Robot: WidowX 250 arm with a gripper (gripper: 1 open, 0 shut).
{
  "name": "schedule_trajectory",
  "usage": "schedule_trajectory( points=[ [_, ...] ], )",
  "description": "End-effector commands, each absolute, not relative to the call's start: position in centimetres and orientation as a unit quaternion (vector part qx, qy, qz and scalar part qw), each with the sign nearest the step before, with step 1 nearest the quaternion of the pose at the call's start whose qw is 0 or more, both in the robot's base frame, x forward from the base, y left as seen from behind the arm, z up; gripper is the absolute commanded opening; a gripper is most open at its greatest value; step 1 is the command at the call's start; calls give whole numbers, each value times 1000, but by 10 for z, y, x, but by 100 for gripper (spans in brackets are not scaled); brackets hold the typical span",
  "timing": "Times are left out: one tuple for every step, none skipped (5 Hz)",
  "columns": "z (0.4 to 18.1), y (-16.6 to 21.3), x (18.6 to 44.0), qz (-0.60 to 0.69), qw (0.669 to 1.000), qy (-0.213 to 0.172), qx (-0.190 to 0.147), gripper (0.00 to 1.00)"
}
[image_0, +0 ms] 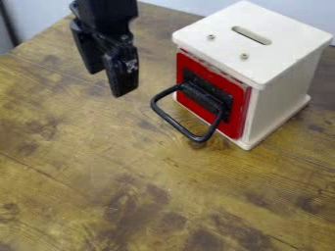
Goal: Close the drawer
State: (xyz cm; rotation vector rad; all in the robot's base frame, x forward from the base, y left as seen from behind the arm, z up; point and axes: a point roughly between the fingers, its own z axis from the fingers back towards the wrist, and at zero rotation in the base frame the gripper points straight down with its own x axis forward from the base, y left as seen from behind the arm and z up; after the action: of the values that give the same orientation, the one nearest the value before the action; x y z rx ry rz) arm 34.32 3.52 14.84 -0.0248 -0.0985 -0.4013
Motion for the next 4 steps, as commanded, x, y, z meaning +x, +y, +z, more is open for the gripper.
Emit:
schedule_trajectory(
  points=[
    [161,28,349,-207,976,-75,0,100],
    [154,18,354,-197,978,-70,-4,100],
    [148,-1,359,-184,980,-79,6,100],
    [137,-19,354,-163,984,-76,-3,100]
  ],
)
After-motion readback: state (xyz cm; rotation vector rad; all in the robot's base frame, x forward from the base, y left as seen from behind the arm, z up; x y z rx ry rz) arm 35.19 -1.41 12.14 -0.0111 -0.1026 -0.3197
